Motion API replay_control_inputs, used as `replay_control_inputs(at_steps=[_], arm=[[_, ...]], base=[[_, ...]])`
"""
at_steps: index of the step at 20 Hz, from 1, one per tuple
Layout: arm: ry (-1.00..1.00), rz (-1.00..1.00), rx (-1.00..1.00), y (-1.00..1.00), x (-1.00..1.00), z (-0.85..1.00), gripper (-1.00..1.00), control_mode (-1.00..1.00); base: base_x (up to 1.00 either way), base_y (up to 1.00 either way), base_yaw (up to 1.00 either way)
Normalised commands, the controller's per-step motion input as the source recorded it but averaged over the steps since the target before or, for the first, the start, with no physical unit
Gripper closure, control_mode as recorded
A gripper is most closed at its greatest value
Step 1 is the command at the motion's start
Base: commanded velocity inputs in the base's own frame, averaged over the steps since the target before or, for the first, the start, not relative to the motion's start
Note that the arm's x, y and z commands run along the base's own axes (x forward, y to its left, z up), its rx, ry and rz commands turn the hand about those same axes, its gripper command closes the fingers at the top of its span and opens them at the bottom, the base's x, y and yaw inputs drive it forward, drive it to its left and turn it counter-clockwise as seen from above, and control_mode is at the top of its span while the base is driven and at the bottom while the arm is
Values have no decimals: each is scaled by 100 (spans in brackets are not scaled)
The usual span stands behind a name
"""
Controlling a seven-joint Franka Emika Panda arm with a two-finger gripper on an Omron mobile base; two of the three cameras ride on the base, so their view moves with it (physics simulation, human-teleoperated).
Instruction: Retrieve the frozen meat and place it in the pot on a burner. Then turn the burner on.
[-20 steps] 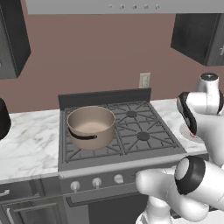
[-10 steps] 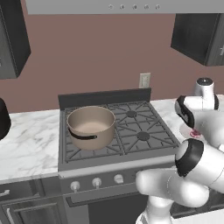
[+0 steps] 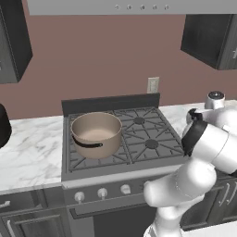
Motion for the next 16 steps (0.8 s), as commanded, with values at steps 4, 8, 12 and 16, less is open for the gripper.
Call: replay_control_inputs(at_steps=[4,8,12,16], arm=[[1,0,0,-23,10,-28,-100,-100],[0,0,0,-15,0,-2,-100,-100],[0,0,0,0,0,-4,-100,-100],[1,0,3,0,0,-26,-100,-100]], base=[[0,0,0],[0,0,0],[0,0,0],[0,0,0]])
